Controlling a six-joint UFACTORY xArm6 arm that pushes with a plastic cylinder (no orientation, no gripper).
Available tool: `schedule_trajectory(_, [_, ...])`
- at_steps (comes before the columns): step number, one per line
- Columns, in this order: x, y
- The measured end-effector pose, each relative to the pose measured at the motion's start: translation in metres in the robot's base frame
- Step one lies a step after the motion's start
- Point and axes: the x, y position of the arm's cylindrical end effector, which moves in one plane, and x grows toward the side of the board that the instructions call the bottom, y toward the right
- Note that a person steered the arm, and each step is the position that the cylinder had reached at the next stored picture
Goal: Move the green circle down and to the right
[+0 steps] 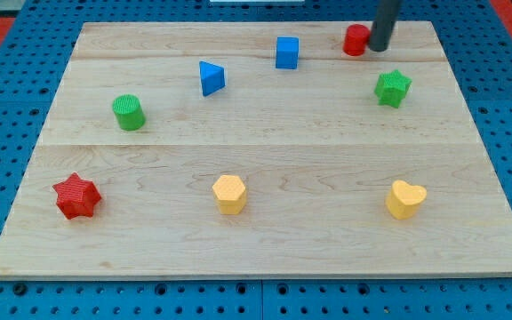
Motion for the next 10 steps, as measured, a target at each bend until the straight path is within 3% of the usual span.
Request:
schedule_trajectory(1, [0.041,-0.02])
schedule_trajectory(3, [0.143,-0.175])
schedule_trajectory(4, [0.186,-0.202])
schedule_trajectory(6, [0.119,-0.339])
schedule_trajectory(7, [0.069,-0.343])
schedule_trajectory(8, [0.091,-0.4])
schedule_trajectory(9, [0.141,-0.384])
schedule_trajectory(10, [0.151,-0.357])
